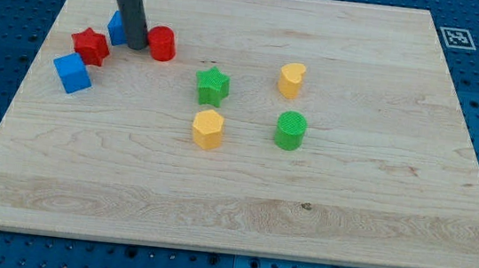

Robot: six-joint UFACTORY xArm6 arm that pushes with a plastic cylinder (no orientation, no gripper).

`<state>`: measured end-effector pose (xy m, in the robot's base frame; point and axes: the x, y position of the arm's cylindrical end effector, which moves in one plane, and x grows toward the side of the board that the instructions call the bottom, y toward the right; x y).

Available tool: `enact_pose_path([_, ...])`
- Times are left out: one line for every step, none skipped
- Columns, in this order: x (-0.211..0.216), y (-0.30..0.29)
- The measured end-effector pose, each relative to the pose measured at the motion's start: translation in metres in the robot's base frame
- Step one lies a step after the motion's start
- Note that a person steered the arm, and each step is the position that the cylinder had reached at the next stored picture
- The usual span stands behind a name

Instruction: Place the red circle to top left of green star

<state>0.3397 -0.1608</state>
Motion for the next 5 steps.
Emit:
enact_pose_path([0.001, 0.021])
enact_pose_path([0.001, 0.045])
enact_pose_path([0.001, 0.056])
enact_pose_path([-0.013, 0.056])
enact_pose_path([-0.040, 0.055])
